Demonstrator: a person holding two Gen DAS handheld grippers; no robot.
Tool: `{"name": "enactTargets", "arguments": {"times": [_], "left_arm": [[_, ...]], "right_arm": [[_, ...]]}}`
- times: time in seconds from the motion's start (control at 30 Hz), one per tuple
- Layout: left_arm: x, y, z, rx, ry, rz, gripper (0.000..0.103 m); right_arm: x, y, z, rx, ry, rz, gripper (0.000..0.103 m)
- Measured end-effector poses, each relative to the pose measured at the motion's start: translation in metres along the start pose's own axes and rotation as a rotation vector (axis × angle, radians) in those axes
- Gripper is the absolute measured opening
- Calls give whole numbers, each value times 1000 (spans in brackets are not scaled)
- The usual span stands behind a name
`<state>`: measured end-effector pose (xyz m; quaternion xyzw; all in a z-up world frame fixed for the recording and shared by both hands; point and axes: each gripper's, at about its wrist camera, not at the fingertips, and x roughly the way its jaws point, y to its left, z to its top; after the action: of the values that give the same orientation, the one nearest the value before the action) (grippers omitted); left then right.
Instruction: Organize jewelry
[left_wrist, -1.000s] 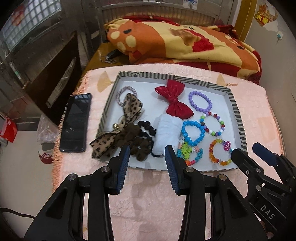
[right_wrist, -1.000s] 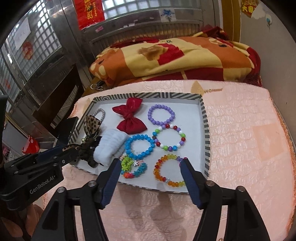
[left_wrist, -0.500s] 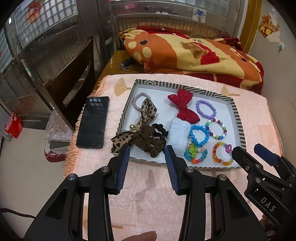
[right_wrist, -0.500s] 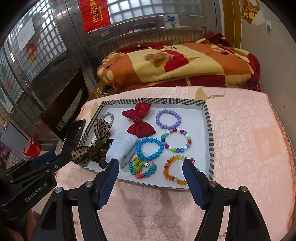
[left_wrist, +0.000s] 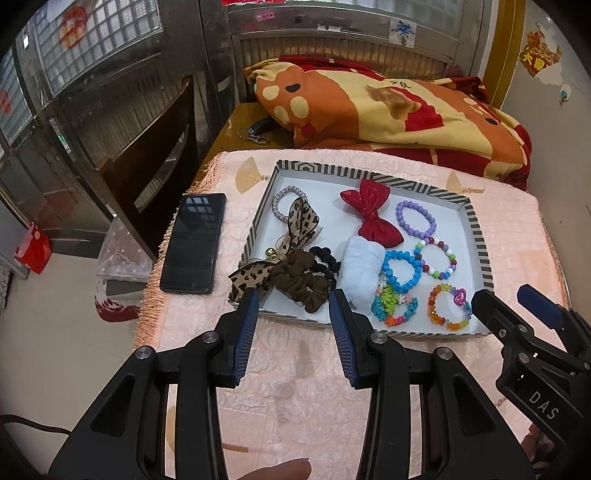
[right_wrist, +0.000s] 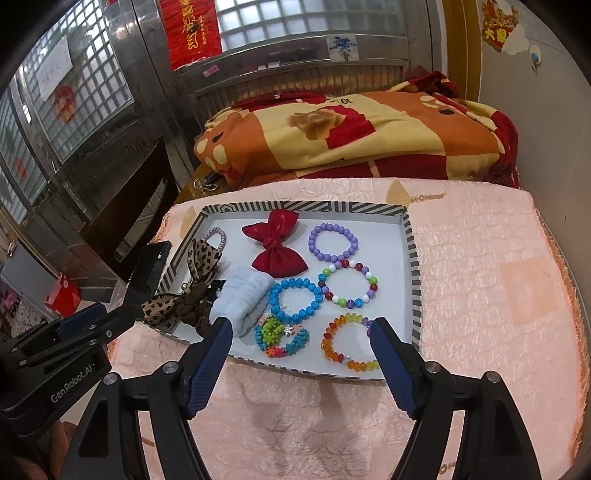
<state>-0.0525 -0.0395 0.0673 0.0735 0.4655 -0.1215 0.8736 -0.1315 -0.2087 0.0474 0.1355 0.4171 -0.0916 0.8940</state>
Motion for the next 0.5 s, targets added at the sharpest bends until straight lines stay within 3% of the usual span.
{"name": "enactTargets", "arguments": {"times": [0.5], "left_arm": [[1,-5,4,7,-2,7,39]], "right_arm": [[3,-7,3,5,9,-3,75]]}}
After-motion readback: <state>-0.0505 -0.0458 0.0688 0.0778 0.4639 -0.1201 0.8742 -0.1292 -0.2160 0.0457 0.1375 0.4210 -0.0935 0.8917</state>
